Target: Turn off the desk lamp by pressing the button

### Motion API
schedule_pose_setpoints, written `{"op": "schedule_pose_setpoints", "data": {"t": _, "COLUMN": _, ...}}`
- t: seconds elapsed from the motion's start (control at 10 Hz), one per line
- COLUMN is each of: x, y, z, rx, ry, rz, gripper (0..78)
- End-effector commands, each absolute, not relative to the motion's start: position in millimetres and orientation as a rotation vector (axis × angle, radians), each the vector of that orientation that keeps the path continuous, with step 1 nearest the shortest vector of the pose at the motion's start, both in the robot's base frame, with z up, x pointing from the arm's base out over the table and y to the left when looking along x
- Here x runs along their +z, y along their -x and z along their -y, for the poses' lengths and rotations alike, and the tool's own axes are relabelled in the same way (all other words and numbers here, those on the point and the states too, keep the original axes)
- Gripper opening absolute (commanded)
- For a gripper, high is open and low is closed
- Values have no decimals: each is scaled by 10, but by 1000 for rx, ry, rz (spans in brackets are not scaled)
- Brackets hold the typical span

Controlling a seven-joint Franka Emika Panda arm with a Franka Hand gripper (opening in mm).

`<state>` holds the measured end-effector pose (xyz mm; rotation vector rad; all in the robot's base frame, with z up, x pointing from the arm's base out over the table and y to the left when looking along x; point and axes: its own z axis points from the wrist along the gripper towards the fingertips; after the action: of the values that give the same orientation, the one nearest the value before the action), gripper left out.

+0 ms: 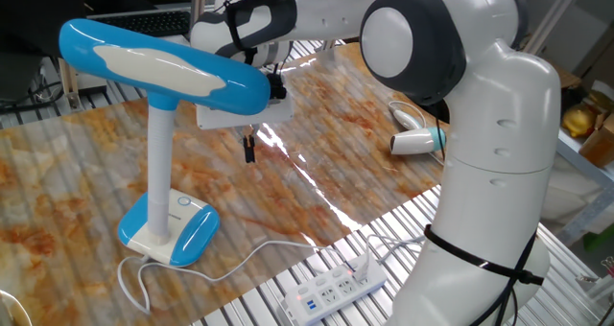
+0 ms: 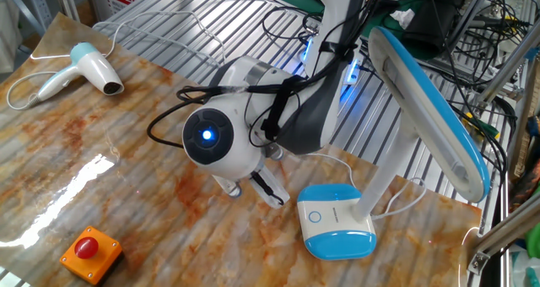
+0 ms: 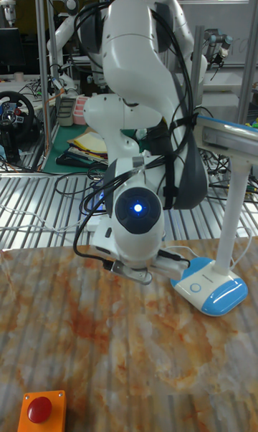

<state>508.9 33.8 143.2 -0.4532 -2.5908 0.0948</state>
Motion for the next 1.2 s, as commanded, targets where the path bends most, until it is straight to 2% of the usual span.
{"op": "schedule_pose_setpoints", "data": {"t": 0.1, "x": 1398, "y": -5063, "z": -196, "rx": 124, "ry": 348, "rz": 2673, "gripper": 0}}
{"op": "schedule_pose_setpoints", "data": {"t": 0.3, "x": 1398, "y": -5063, "z": -196, "rx": 160, "ry": 335, "rz": 2710, "gripper": 0}}
{"op": "schedule_pose_setpoints", "data": {"t": 0.4, "x": 1398, "y": -5063, "z": -196, "rx": 255, "ry": 316, "rz": 2756, "gripper": 0}}
{"op": "schedule_pose_setpoints", "data": {"t": 0.7, "x": 1398, "y": -5063, "z": -196, "rx": 256, "ry": 363, "rz": 2772, "gripper": 0}}
{"op": "schedule_pose_setpoints", "data": {"t": 0.9, "x": 1398, "y": -5063, "z": -196, "rx": 148, "ry": 394, "rz": 2728, "gripper": 0}}
{"op": "schedule_pose_setpoints", "data": {"t": 1.0, "x": 1398, "y": -5063, "z": -196, "rx": -23, "ry": 378, "rz": 2632, "gripper": 0}}
{"op": "schedule_pose_setpoints", "data": {"t": 1.2, "x": 1398, "y": -5063, "z": -196, "rx": -53, "ry": 335, "rz": 2633, "gripper": 0}}
